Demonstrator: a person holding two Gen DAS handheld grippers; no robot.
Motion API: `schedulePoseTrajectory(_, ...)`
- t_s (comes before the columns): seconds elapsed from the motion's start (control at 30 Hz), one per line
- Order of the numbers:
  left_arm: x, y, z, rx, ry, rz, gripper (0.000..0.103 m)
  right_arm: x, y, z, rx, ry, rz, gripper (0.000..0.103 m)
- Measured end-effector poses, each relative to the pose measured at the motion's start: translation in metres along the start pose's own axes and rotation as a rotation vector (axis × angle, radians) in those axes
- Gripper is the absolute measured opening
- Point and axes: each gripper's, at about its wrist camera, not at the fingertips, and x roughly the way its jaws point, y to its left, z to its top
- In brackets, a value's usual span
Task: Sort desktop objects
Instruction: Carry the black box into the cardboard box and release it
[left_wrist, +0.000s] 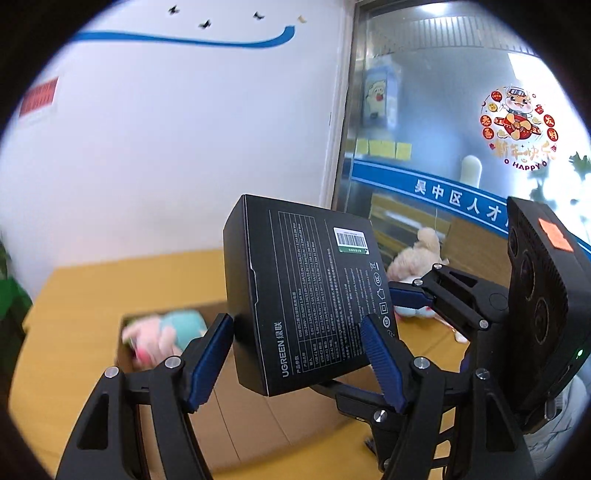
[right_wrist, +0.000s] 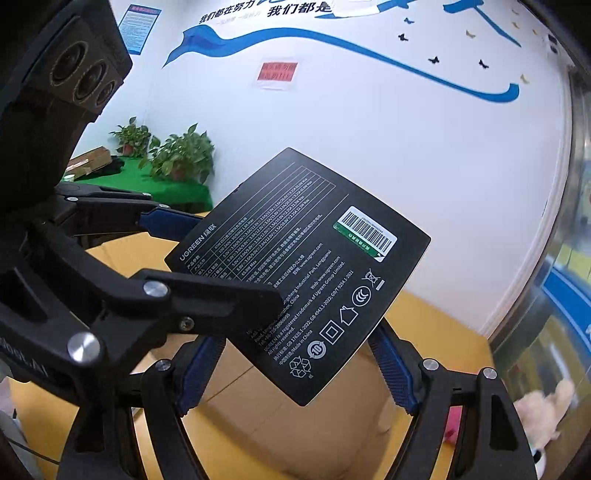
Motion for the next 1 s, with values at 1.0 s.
schedulePoseTrajectory(1.0, 0.288, 0.118, -0.015, -0.170, 0.400, 0.013, 0.071, 0.296, -0.134, -0.047, 0.158, 0.397, 0.240, 0.078)
